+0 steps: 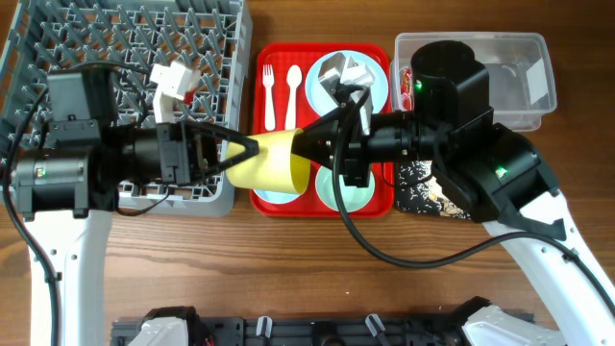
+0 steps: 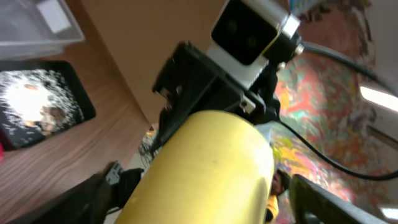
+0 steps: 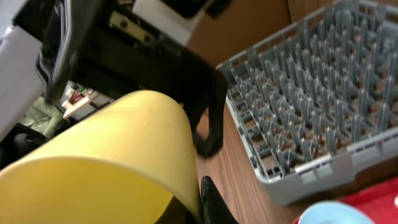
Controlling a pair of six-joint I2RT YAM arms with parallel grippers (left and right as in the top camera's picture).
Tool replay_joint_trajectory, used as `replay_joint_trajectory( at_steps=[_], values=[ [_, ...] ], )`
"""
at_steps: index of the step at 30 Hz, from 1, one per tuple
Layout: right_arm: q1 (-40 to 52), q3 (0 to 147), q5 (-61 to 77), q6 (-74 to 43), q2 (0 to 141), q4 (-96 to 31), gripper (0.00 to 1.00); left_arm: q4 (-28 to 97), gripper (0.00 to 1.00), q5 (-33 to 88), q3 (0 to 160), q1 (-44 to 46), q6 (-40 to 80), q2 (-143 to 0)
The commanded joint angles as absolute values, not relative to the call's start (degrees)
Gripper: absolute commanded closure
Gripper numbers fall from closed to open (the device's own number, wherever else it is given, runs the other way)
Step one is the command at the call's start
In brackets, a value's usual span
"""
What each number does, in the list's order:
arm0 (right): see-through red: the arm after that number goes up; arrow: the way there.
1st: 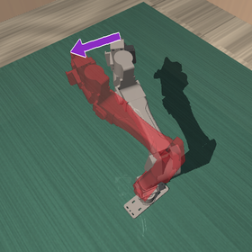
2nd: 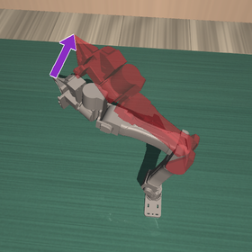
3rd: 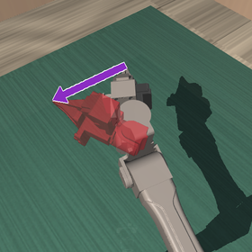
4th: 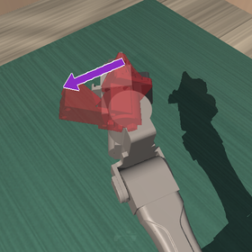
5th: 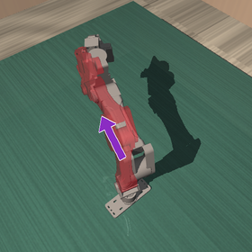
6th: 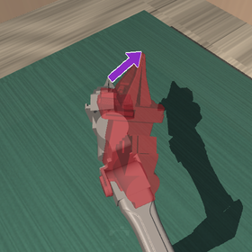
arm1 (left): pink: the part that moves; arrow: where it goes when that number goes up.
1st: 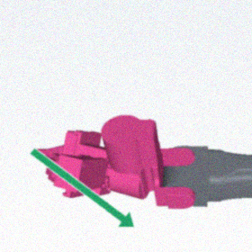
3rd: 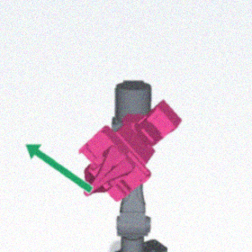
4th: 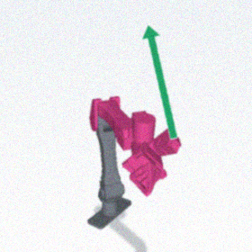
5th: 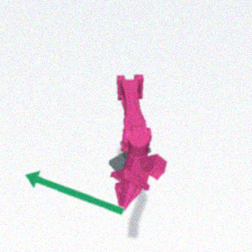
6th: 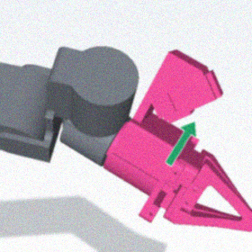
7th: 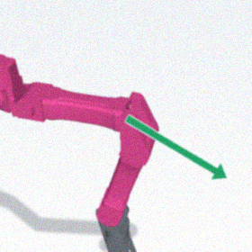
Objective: Sort waste into correct bins and load items into the dishwasher rack
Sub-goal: 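Hand the yellow cup from the right gripper to the left gripper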
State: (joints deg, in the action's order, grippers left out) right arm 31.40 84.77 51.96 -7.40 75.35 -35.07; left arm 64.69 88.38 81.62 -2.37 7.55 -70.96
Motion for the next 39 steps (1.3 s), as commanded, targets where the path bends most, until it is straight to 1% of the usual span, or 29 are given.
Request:
replay_joint_trajectory(
  at_steps=[1, 2, 3, 12, 15, 17, 21, 24, 29, 35, 39],
  values=[
    [31.2, 84.8, 54.1, -6.6, 75.0, -33.1, 0.96, 64.7, 0.15, 90.4, 82.5, 0.3, 6.8, -70.3],
    [31.2, 84.8, 54.1, -6.6, 75.0, -33.1, 0.96, 64.7, 0.17, 90.4, 82.5, 0.5, 6.8, -70.3],
    [31.2, 84.8, 54.1, -6.6, 75.0, -33.1, 0.96, 64.7, 0.17, 90.4, 82.5, 0.6, 6.8, -70.3],
    [31.1, 84.8, 55.5, -5.8, 75.2, -31.9, 0.96, 64.1, 0.09, 90.4, 82.5, 1.2, 7.9, -66.2],
    [30.8, 84.8, 63.2, -4.6, 75.2, -28.9, 0.96, 61.8, 0.07, 90.4, 82.5, 1.2, 8.5, -63.2],
    [30.8, 84.8, 66.7, -4.7, 75.2, -27.2, 0.96, 58.6, 0.06, 90.4, 82.5, 1.2, 11.0, -61.2],
    [30.8, 84.8, 67.6, -4.7, 75.2, -26.3, 0.96, 52.6, 0.05, 90.4, 82.5, 1.2, 16.2, -58.3],
    [30.8, 84.8, 68.7, -4.7, 75.2, -26.0, 0.96, 51.4, 0.05, 90.4, 82.5, 1.2, 17.0, -57.0],
    [30.8, 84.8, 69.6, -6.2, 75.2, -24.7, 0.96, 51.4, 0.09, 90.1, 82.5, 1.2, 16.9, -57.0],
    [30.9, 84.8, 69.6, -6.2, 75.2, -24.6, 0.96, 51.4, 0.12, 90.1, 82.5, 1.2, 16.8, -58.5],
    [30.8, 84.8, 69.5, -6.2, 75.2, -24.6, 0.96, 51.4, 0.20, 90.2, 82.5, 1.2, 16.8, -59.3]
  ],
)
